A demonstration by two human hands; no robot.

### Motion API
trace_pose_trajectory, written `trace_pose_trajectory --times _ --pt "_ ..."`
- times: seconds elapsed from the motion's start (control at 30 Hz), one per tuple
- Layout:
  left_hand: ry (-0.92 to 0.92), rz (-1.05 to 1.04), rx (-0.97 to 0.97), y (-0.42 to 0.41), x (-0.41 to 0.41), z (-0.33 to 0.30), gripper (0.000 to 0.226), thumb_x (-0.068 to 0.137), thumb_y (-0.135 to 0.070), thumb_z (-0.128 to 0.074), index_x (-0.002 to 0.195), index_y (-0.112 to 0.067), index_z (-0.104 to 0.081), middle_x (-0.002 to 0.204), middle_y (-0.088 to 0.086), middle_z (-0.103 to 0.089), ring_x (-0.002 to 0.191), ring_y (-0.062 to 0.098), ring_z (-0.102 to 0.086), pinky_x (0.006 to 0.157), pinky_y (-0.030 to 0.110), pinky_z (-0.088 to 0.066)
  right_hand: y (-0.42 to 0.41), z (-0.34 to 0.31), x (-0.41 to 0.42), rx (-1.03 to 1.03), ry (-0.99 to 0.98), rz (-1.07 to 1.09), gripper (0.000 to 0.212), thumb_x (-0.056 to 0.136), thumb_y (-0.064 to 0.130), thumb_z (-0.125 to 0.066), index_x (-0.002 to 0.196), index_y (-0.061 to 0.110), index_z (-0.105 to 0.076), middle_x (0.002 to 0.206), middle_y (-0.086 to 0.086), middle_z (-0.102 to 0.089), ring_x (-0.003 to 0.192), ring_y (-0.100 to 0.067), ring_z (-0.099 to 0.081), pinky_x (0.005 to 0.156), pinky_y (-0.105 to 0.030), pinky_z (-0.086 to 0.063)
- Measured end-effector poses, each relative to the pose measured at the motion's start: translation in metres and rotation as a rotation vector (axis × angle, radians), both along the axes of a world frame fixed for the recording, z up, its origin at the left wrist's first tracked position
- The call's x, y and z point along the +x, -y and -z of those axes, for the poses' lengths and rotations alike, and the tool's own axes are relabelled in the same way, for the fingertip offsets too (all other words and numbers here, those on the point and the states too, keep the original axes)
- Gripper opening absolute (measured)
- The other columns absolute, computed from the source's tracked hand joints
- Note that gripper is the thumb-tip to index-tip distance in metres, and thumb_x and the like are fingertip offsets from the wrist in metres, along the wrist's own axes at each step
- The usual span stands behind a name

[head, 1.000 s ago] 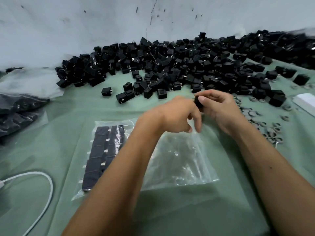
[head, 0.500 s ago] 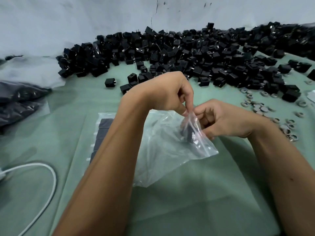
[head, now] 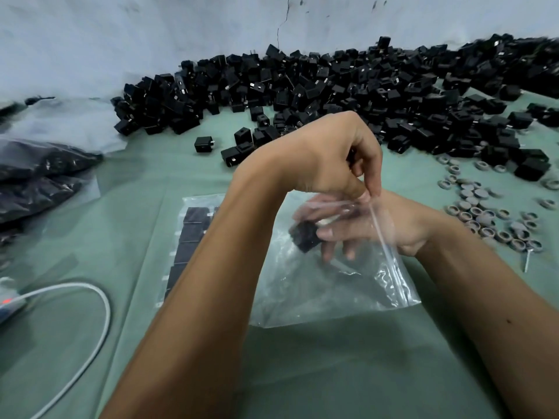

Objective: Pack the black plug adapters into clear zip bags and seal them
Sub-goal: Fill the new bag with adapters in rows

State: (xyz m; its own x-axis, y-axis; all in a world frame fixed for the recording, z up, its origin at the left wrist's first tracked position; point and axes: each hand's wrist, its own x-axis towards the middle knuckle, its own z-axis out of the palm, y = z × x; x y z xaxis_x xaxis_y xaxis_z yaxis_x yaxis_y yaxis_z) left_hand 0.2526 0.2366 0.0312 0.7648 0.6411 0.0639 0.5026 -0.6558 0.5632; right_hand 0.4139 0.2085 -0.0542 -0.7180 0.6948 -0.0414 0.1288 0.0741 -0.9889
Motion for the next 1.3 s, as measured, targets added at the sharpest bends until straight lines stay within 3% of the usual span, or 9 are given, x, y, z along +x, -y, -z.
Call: trace_pose_trajectory --times 0.13,0.27,0.57,0.67,0.87,0.93,1.03,1.17,1.3 --pt "0.045 0.022 -0.034 0.001 0.002 0.000 0.013 0.074 -0.003 -0.087 0.082 -0.011 -0.081 0.070 0.005 -0.058 0.058 0.004 -0.045 0.058 0.017 -0.037 0.002 0.009 -0.014 -0.128 0.016 -0.188 0.031 0.098 0.007 -0.068 0.129 0.008 -0.067 0.130 -0.018 -0.069 0.092 -0.033 -0.077 0.068 -0.027 -0.062" --pt "0.082 0.015 -0.103 -0.002 -0.018 -0.004 0.016 0.082 -0.012 -0.085 0.097 -0.009 -0.080 0.077 0.007 -0.061 0.065 0.006 -0.050 0.062 0.020 -0.040 0.004 0.013 -0.020 -0.052 0.150 -0.175 0.026 0.090 0.017 -0.078 0.116 0.018 -0.075 0.100 -0.007 -0.079 0.081 -0.022 -0.077 0.060 -0.024 -0.059" --pt "-0.164 -0.586 -0.285 -0.024 -0.136 0.023 0.014 0.088 -0.028 -0.079 0.102 -0.031 -0.078 0.086 -0.005 -0.070 0.078 0.010 -0.061 0.068 0.026 -0.048 0.001 0.012 -0.032 -0.004 0.241 -0.182 0.031 0.084 0.042 -0.082 0.112 0.027 -0.077 0.086 -0.011 -0.077 0.052 -0.020 -0.065 0.044 -0.029 -0.052" --pt "-0.139 -0.645 -0.335 -0.024 -0.155 0.028 0.014 0.086 -0.028 -0.081 0.100 -0.033 -0.080 0.097 -0.002 -0.076 0.079 0.008 -0.063 0.067 0.024 -0.048 -0.001 0.005 -0.044 0.031 0.337 -0.215 0.047 0.074 0.066 -0.080 0.108 0.034 -0.077 0.096 -0.008 -0.079 0.066 -0.037 -0.073 0.055 -0.052 -0.061" --pt "-0.112 -0.619 -0.380 -0.029 -0.158 0.034 0.017 0.079 -0.028 -0.086 0.093 -0.036 -0.081 0.090 -0.008 -0.076 0.082 0.008 -0.066 0.068 0.025 -0.047 -0.007 -0.001 -0.051 0.108 0.314 -0.258 0.021 0.084 0.036 -0.078 0.104 0.028 -0.078 0.097 -0.008 -0.079 0.075 -0.013 -0.076 0.066 -0.018 -0.058" --pt "-0.125 -0.582 -0.403 -0.029 -0.157 0.036 0.019 0.077 -0.026 -0.088 0.093 -0.033 -0.081 0.088 -0.007 -0.073 0.080 0.009 -0.064 0.069 0.027 -0.047 -0.008 0.000 -0.046 0.107 0.302 -0.214 0.015 0.090 0.016 -0.077 0.105 0.018 -0.077 0.097 -0.017 -0.077 0.083 -0.028 -0.077 0.074 -0.041 -0.064" --pt "-0.154 -0.578 -0.416 -0.031 -0.158 0.039 0.018 0.075 -0.022 -0.089 0.089 -0.030 -0.082 0.074 -0.013 -0.071 0.075 0.009 -0.062 0.067 0.026 -0.049 -0.004 0.001 -0.047 0.090 0.294 -0.183 0.023 0.081 0.026 -0.076 0.102 0.016 -0.077 0.099 -0.016 -0.078 0.088 -0.041 -0.075 0.082 -0.061 -0.060" --pt "-0.194 -0.593 -0.388 -0.031 -0.158 0.041 0.015 0.073 -0.022 -0.091 0.083 -0.029 -0.082 0.069 -0.012 -0.069 0.074 0.012 -0.060 0.070 0.029 -0.051 0.006 0.003 -0.058 -0.007 0.288 -0.184 0.028 0.075 0.043 -0.079 0.099 0.029 -0.077 0.083 -0.007 -0.078 0.054 -0.020 -0.068 0.046 -0.027 -0.054" --pt "-0.193 -0.604 -0.372 -0.031 -0.158 0.041 0.013 0.074 -0.023 -0.090 0.074 -0.032 -0.080 0.060 -0.019 -0.064 0.062 0.001 -0.058 0.062 0.021 -0.046 0.016 0.007 -0.068 -0.013 0.238 -0.210 0.023 0.082 0.036 -0.080 0.104 0.031 -0.076 0.082 -0.008 -0.078 0.053 -0.018 -0.068 0.045 -0.022 -0.052"
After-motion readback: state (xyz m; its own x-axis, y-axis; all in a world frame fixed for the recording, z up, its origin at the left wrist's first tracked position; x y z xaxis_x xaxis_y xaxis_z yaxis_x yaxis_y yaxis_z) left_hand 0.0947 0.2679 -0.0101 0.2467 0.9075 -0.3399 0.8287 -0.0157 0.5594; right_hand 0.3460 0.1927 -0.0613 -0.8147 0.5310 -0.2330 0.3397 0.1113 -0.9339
